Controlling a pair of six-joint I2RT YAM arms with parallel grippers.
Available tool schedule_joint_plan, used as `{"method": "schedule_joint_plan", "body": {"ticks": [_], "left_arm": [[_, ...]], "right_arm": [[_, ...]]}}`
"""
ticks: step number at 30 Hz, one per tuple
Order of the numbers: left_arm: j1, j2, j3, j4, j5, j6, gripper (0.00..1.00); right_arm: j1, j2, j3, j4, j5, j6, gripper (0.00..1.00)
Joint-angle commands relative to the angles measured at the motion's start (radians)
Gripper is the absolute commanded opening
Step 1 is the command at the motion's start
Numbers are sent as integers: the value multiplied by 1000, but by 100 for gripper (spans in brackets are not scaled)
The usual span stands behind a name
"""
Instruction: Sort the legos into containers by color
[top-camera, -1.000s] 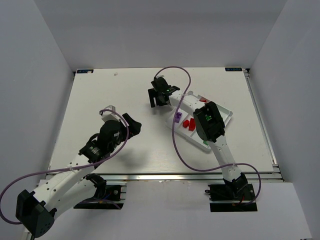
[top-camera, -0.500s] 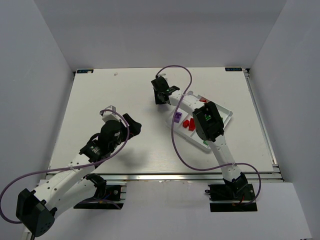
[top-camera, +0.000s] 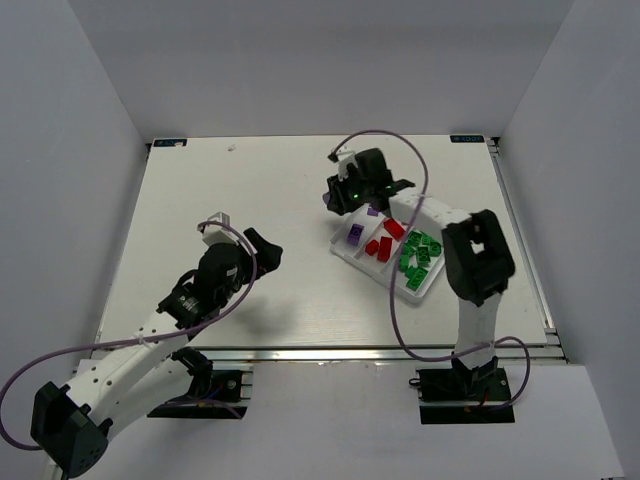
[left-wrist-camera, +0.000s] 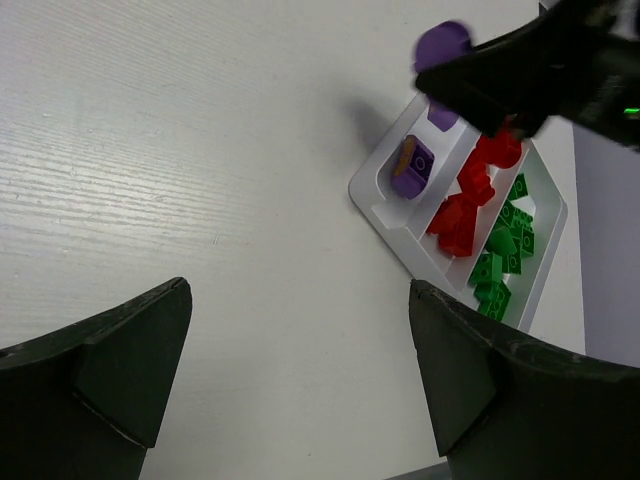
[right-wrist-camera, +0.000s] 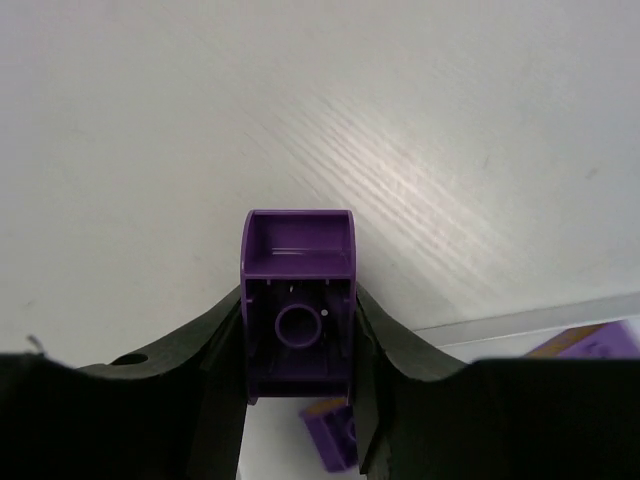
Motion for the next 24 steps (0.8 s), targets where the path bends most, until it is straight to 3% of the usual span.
{"method": "schedule_joint_plan", "body": {"ticks": [1,4,9,24], "left_arm": [[2,-38,-19,32,-6,2,98],[2,-60,-36,39,-10,5,98],[2,-72,-49,56,-10,16,98],[2,-74,-49,43,-5,-9,98]], "right_arm": [[-76,-176,-28,160,-416,-269,0],[-146,-197,-31,9,-480,-400,0],[-251,-172,-30,-199,-446,-553,0],[-283,3,105,-291,-418,-519,3]]}}
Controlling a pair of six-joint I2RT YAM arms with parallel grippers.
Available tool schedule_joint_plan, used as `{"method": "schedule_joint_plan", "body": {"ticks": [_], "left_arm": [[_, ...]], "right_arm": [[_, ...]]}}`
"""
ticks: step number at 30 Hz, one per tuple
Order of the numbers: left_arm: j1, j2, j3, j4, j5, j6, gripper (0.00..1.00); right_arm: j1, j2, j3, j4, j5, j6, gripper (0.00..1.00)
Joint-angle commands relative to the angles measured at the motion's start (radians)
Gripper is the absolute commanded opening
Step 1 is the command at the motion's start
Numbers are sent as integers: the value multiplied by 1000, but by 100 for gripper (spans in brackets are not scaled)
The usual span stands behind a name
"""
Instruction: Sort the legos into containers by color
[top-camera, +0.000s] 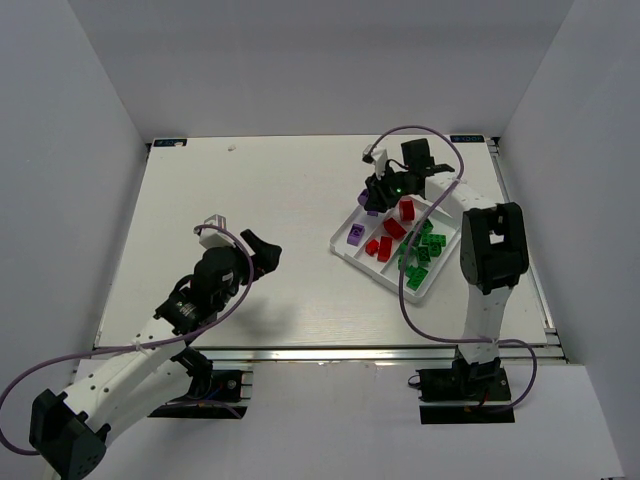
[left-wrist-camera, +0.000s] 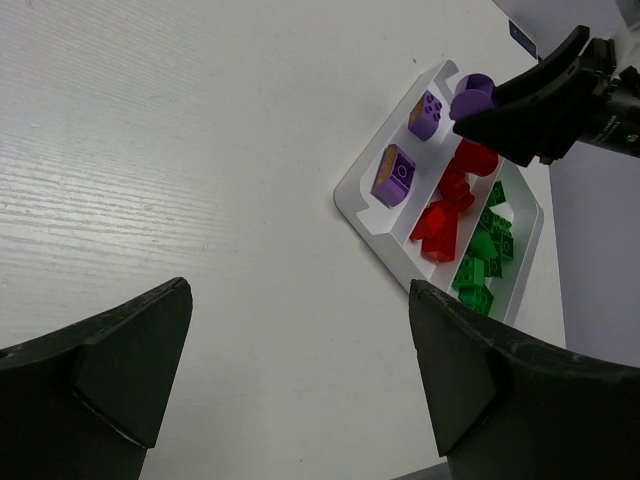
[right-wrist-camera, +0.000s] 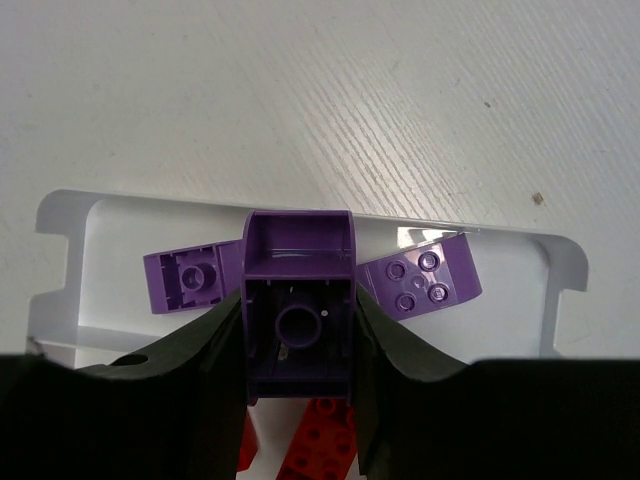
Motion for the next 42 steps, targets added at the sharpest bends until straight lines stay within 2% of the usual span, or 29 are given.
{"method": "schedule_joint_plan", "body": {"ticks": [1,3,6,9,10,12,13,15,20,22,25,28,30,32,35,42], "left_arm": [[2,-26,-6,-6,-8,-10,98],[2,-28,-7,-6,-11,-12,98],[2,-19,-4,-1,-7,-12,98],[2,-3,5,0,-2,-7,98],[2,0,10,2,-2,-4,98],[2,5,13,5,-4,-4,98],[2,3,13,2,-5,-5,98],[2,8,19,-1,-10,-7,98],[2,31,45,-30,-21,-13,98],[2,46,62,-37,-16,-2,98],[2,55,65,-24,-10,7,98],[2,58,67,-15,-8,16,98],[2,58,74,-12,-10,25,98],[2,58,80,-4,-11,34,98],[2,61,85,11,-2,48,98],[2,93,97,48,45,76,98]], "right_arm": [[0,30,65,-37,-2,-4,7],[0,39,68,-38,4,-4,10],[0,56,74,-35,18,0,21],[0,61,71,-49,24,-4,37],[0,50,64,-49,30,-9,49],[0,30,35,-39,34,-18,63],[0,22,27,-35,37,-23,76],[0,-1,11,-34,37,-32,89],[0,-79,-9,-38,55,-29,89],[-1,-157,-44,-6,84,-4,89],[-3,-267,-85,69,174,92,89],[-7,-326,-50,-27,218,120,89],[-22,-375,-47,-61,198,120,89],[-58,-419,-70,-66,98,125,89],[-66,-490,-121,-36,87,152,89],[-66,-611,-236,32,271,316,89]]}}
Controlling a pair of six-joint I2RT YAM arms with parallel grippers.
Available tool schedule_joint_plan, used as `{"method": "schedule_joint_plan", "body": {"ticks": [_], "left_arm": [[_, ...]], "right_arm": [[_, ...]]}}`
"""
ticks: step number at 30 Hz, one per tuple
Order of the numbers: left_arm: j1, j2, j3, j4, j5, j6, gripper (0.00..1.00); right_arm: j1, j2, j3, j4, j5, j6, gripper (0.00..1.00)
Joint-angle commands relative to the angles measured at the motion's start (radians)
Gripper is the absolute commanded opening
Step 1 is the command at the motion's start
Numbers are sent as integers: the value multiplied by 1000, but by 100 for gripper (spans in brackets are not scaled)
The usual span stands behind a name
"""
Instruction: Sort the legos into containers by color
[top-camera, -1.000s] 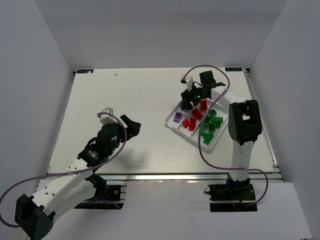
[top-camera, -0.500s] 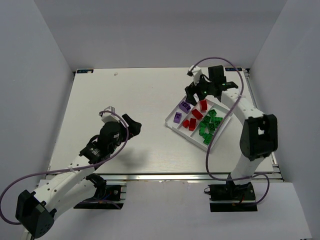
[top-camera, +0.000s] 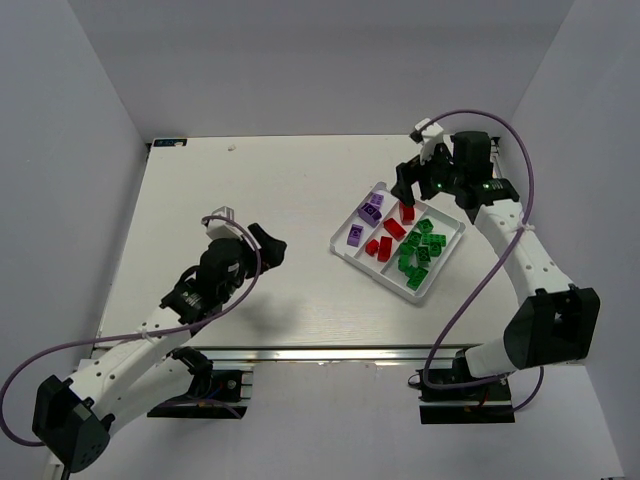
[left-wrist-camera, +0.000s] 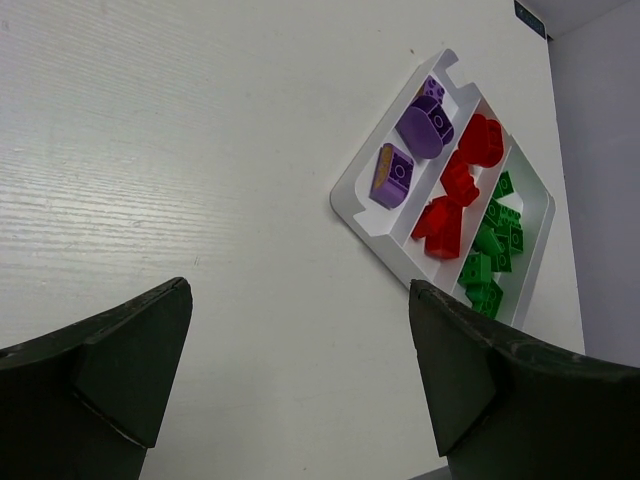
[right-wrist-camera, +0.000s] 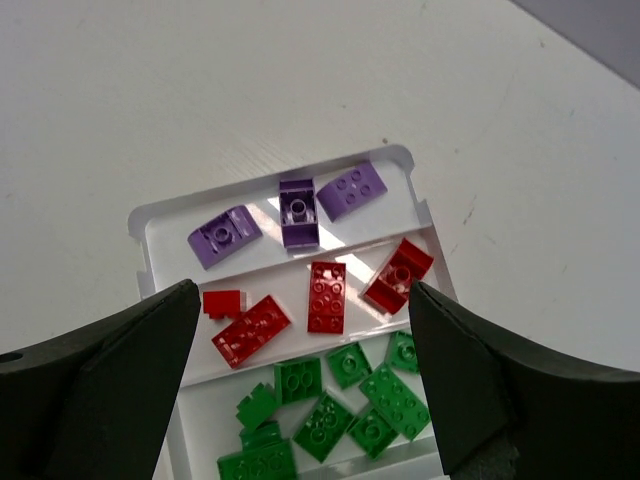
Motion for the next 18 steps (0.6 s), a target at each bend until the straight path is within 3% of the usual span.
{"method": "schedule_joint_plan", "body": {"ticks": [1,18], "left_arm": [[2,13,42,33,32,26,98],[2,38,52,60,65,41,98]], "right_arm": [[2,-69,-77,54,115,109,90],[-1,-189,-232,86,218,167,89]]}}
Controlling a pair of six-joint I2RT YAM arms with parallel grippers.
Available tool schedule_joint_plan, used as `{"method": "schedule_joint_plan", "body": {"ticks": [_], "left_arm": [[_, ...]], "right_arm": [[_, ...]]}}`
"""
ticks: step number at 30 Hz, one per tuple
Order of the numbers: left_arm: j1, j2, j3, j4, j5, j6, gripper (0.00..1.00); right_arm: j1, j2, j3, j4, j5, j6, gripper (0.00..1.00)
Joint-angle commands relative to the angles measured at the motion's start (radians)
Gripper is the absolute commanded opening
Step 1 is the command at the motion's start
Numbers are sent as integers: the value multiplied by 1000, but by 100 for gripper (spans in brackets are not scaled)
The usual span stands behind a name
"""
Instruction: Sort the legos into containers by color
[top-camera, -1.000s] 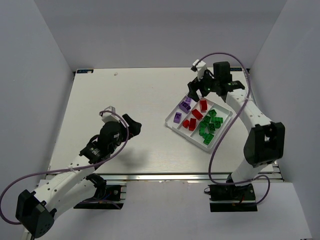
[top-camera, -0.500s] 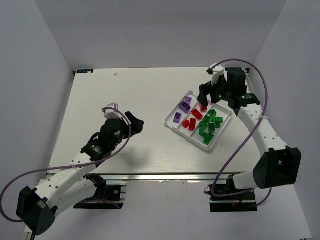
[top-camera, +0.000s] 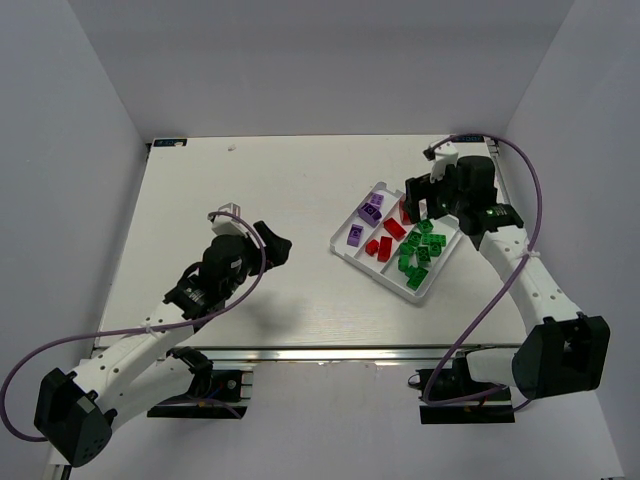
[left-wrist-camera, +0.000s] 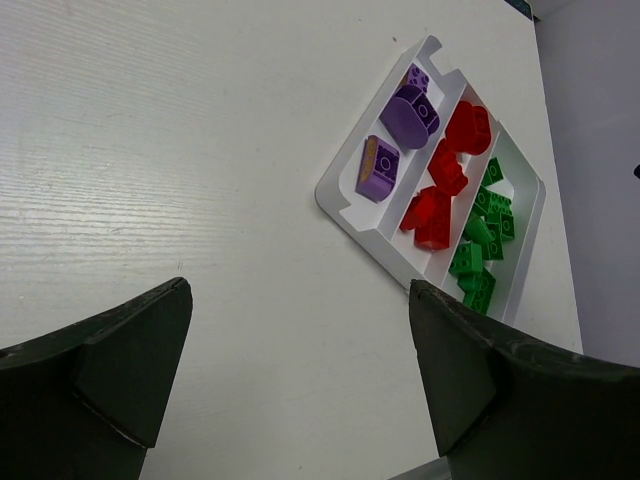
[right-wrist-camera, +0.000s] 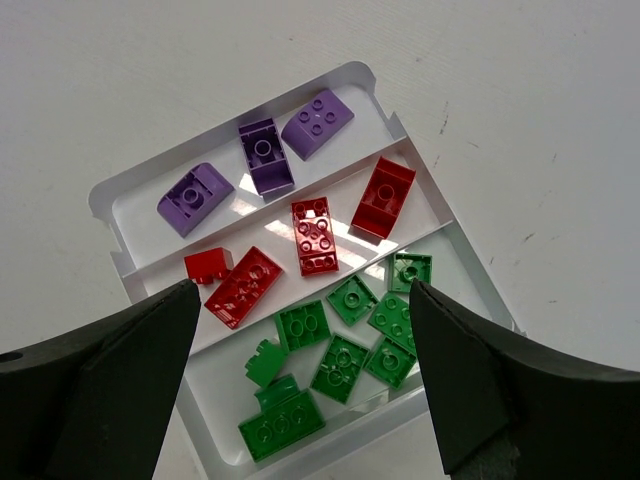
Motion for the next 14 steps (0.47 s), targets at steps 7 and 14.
{"method": "schedule_joint_plan", "body": {"ticks": [7,14], "left_arm": [[2,-34,16,15,12,-1,98],[2,-48,10,10,9,-12,98]], "right_arm": [[-3,-35,-54,43,23,13,89],[-5,-44,-77,50,8,13,89]]}}
